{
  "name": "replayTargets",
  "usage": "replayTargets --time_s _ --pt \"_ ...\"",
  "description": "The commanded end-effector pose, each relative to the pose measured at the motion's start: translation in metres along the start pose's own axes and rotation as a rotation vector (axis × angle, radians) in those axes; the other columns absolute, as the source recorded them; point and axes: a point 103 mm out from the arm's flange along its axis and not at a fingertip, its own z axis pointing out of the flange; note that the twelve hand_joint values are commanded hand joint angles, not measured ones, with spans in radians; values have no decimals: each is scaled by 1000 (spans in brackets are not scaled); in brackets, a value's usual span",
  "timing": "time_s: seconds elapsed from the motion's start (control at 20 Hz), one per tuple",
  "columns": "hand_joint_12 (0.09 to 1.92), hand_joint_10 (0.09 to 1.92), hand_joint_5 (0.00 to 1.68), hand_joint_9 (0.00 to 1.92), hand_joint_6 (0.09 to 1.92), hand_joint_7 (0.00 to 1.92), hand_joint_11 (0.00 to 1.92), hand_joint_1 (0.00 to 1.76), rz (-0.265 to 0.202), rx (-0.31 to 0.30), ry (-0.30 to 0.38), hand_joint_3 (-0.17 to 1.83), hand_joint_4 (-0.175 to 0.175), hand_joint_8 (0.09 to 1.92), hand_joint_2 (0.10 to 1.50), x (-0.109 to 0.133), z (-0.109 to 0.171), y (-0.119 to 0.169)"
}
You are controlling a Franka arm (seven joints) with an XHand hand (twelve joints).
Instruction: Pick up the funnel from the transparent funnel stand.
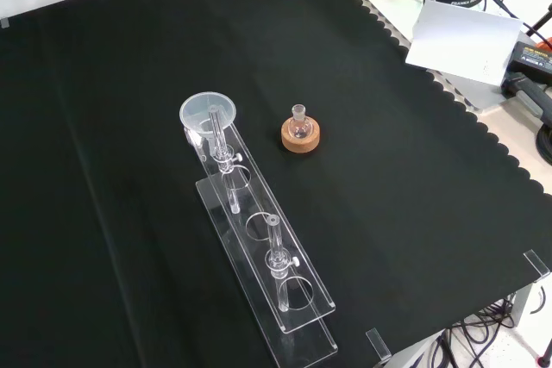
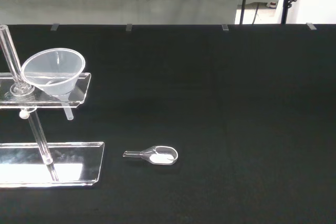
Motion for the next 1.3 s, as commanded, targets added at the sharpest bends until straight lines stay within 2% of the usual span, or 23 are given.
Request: replayTargets --time_s 0.05,0.2,0.45,0.85,1.1,1.3 --pt "1376 671 112 90 87 0 135 67 0 -10 -8 342 29 286 1150 0 0 0" --pt "1353 652 110 79 87 0 125 7 3 -15 -9 374 37 242 1208 1 0 1" --pt "1350 646 113 81 87 0 125 0 14 -11 -16 379 38 236 1216 1 0 3" --pt "1350 641 121 94 87 0 132 0 55 13 -9 381 37 243 1217 -9 3 27" --pt "1351 639 126 100 87 0 133 0 57 24 1 381 35 249 1217 -14 9 54" --pt "1351 636 129 103 87 2 133 0 27 46 5 379 35 254 1213 -12 20 90"
